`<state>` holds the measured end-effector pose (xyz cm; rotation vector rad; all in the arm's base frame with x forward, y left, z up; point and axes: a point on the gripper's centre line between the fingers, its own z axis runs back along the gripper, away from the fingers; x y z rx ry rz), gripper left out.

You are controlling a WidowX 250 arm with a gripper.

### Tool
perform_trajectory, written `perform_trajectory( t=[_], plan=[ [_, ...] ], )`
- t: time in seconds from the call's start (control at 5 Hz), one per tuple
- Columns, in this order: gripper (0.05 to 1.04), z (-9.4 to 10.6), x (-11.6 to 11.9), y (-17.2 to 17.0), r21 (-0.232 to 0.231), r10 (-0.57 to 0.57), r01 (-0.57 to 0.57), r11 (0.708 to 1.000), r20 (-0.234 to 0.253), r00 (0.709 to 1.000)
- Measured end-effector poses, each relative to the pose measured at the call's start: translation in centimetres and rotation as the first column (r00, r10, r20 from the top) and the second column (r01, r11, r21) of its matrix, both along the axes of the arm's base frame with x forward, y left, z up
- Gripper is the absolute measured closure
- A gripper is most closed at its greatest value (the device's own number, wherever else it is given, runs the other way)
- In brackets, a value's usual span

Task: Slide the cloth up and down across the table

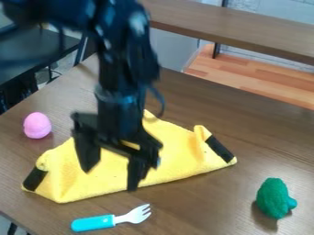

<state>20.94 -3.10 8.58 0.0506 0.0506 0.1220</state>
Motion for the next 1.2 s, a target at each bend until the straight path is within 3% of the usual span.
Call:
perform_trajectory(
  t=[0.2, 0.4, 0.6, 0.8, 1.0, 1.2],
  plan=[
    [0.084, -3.8, 2.6, 1.0, 0.082, -0.029, 0.026, 0.996, 0.038, 0.999],
    [0.084, -5.0, 4.5, 2.6, 0.044, -0.026, 0.021, 0.999, 0.110, 0.994],
    [0.084, -5.0, 5.5, 4.2, -0.026, -0.081, 0.088, 0.996, 0.203, 0.976],
    [0.084, -3.0, 5.9, 6.7, -0.104, -0.087, 0.130, 0.986, 0.343, 0.935],
    [0.084, -3.2, 6.6, 7.6, -0.098, -0.083, 0.130, 0.987, 0.384, 0.920],
    [0.084, -5.7, 7.1, 7.0, -0.045, -0.089, 0.110, 0.993, 0.331, 0.939]
  ],
)
